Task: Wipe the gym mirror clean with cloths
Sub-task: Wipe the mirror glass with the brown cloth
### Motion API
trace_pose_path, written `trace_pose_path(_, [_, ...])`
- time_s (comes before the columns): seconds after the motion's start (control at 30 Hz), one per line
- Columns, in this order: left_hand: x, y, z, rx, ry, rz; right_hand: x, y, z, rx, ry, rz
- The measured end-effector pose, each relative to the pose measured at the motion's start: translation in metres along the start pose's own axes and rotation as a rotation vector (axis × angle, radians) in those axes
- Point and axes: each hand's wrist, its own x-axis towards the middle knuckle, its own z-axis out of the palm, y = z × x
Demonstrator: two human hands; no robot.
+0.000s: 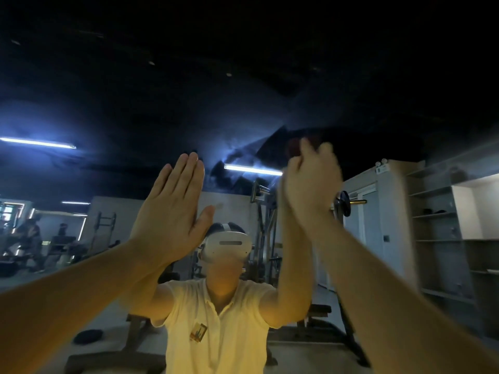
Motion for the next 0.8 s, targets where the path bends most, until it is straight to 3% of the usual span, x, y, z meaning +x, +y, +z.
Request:
trace_pose_path(0.07, [0.000, 0.000, 0.000, -0.005, 0.004, 0.007, -0.050, -0.031, -0.003, 0.117, -0.059, -0.130])
trace_pose_path(0.17, [-0.001, -0.002, -0.002, -0.028, -0.010, 0.024, -0.105, -0.039, -0.011, 0.222, -0.191, -0.463])
trace_pose_path(0.27, [-0.002, -0.004, -0.005, -0.023, -0.029, 0.035, -0.068, -0.013, -0.007, 0.110, -0.221, -0.880])
trace_pose_path(0.3, [-0.003, -0.004, -0.005, -0.016, -0.033, 0.034, -0.044, -0.008, -0.003, 0.023, -0.194, -0.892])
trace_pose_path(0.33, [-0.003, -0.003, -0.005, -0.007, -0.034, 0.028, -0.020, -0.006, -0.002, -0.038, -0.172, -0.793])
trace_pose_path(0.43, [-0.003, -0.001, -0.003, -0.006, -0.038, 0.019, 0.015, -0.024, 0.000, -0.056, -0.078, -0.335])
trace_pose_path(0.5, [-0.001, -0.005, -0.004, -0.036, -0.059, 0.035, -0.008, -0.049, 0.005, -0.071, -0.068, -0.291])
trace_pose_path(0.67, [-0.025, -0.024, -0.018, -0.084, -0.048, 0.025, -0.144, -0.055, -0.016, 0.235, -0.304, -0.630])
trace_pose_path(0.8, [-0.075, -0.017, -0.024, -0.067, -0.074, -0.057, -0.181, -0.024, -0.038, 0.211, -0.568, -1.199])
